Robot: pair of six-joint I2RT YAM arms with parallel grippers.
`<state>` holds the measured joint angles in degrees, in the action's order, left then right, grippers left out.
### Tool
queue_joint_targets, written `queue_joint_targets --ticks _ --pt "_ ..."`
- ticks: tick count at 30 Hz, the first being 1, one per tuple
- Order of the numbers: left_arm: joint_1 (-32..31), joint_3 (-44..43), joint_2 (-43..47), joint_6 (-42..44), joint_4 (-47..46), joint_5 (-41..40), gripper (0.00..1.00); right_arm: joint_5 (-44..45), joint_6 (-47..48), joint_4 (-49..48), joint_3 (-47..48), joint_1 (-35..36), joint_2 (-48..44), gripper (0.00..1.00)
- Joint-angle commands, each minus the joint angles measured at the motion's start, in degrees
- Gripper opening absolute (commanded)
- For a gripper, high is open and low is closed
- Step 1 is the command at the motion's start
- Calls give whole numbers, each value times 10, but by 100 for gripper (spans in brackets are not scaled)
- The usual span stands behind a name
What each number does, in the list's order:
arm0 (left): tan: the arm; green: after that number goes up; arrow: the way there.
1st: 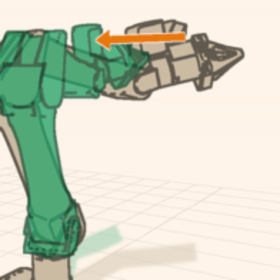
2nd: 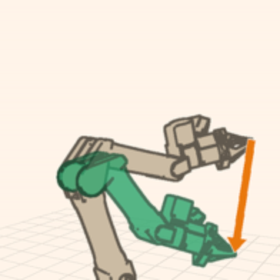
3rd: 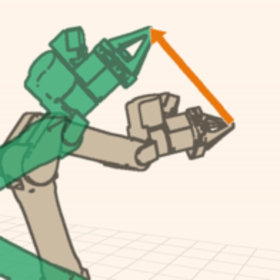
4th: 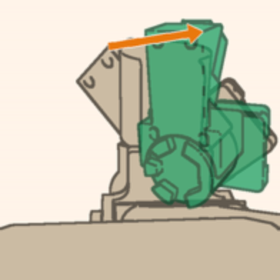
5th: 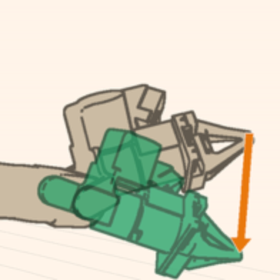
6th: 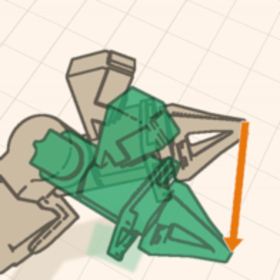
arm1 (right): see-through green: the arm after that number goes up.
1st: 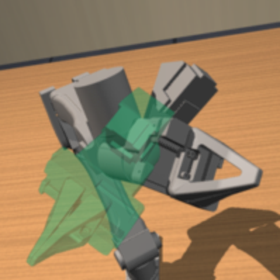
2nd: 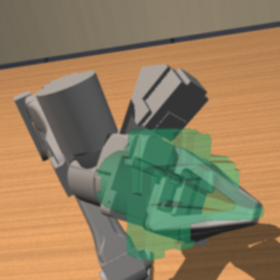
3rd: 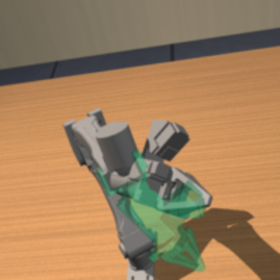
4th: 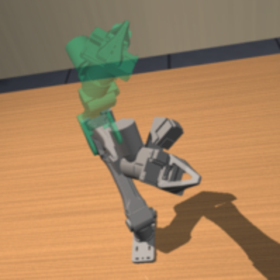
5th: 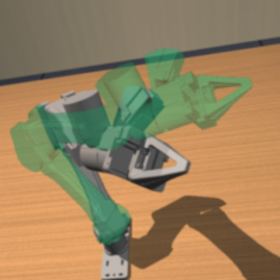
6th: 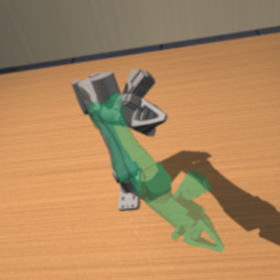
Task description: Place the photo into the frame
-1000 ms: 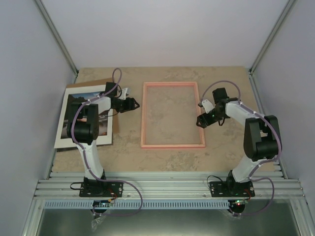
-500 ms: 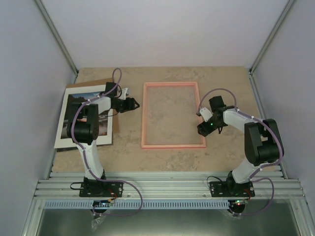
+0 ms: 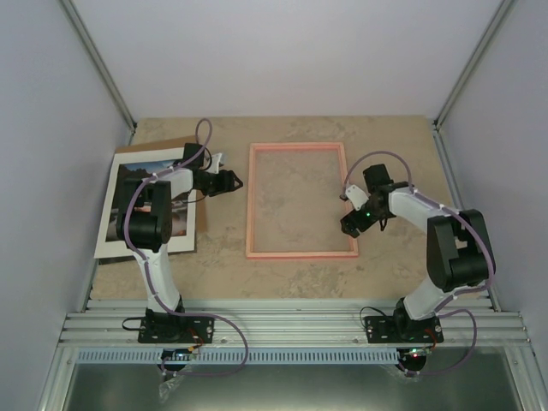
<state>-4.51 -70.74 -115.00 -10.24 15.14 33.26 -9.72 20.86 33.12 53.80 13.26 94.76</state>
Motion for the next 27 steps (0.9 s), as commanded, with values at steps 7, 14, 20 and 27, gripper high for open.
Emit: queue_joint_targets --ticks 7,14,20,27 --pt "-60 -5 78 155 37 -21 64 -145 36 133 89 -75 -16 92" --pt "-225 -50 112 513 151 77 65 -248 -56 118 96 -157 50 66" --pt "-361 -118 39 608 151 79 79 -290 -122 73 64 -180 70 49" --pt "-440 -194 -62 686 180 58 79 -304 -148 37 41 -183 92 44"
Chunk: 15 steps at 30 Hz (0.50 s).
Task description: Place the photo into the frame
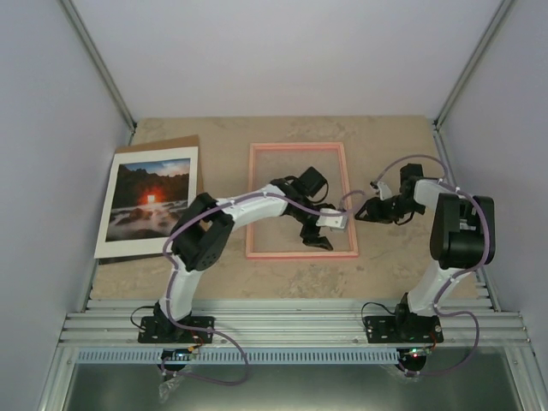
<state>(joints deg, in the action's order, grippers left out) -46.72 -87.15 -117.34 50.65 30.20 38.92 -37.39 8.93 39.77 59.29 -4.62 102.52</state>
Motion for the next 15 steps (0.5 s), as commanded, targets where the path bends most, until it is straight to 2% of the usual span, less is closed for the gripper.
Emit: queue_joint_targets --ticks 1,6,15 --pt "-25 -38 -48 79 31 -1 79 -30 -31 -31 -17 -5 12 43" --pt "-49 -40 -76 60 -2 -24 79 -41 -32 -40 -29 -4 16 36" --pt "-66 -39 -97 8 -52 -57 80 -34 -37 -56 -39 -3 29 32"
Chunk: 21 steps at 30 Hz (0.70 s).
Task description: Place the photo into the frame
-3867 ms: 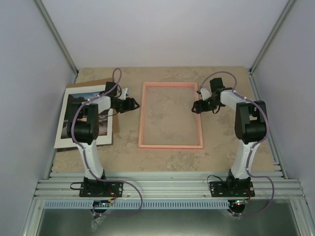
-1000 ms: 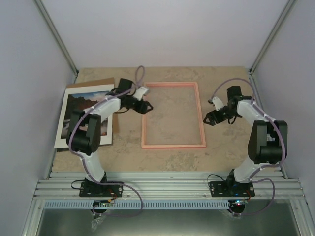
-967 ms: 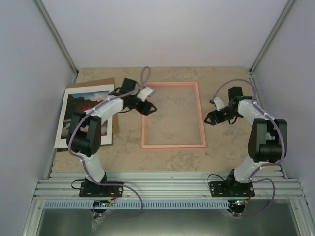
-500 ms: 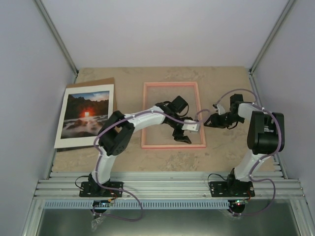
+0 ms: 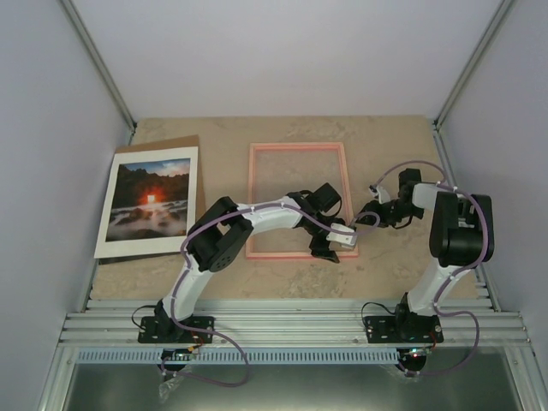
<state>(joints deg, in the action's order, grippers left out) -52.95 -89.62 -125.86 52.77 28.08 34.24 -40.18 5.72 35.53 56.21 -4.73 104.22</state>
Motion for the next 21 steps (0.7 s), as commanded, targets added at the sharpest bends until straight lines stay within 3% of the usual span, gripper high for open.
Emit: queue_joint_targets --ticks 1,13,21 --pt "-4 -15 -12 -14 -33 -11 80 -5 -6 -15 -10 -2 12 32" --pt "-5 -51 -58 -6 3 -15 82 -6 -16 -24 -15 4 16 30" --pt "-4 -23 -74 2 37 -22 82 -8 -15 -22 -15 7 12 26"
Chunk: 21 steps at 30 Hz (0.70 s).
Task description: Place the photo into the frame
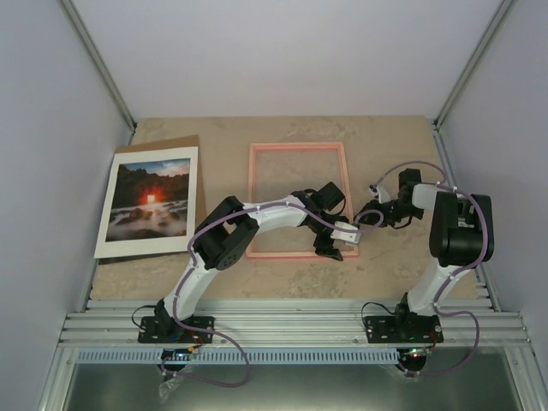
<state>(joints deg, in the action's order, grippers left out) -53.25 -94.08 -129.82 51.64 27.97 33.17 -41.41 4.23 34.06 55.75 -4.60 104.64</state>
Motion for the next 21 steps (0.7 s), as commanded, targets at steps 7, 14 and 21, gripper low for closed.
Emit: queue_joint_targets --ticks 7,14,21 --pt "29 16 26 -83 16 14 82 -5 7 -28 -5 6 -48 32" --pt "108 15 141 -217 -45 28 84 32 12 -80 40 6 -102 44" --pt "227 62 210 -332 -79 -40 86 129 -12 -141 151 24 -31 65"
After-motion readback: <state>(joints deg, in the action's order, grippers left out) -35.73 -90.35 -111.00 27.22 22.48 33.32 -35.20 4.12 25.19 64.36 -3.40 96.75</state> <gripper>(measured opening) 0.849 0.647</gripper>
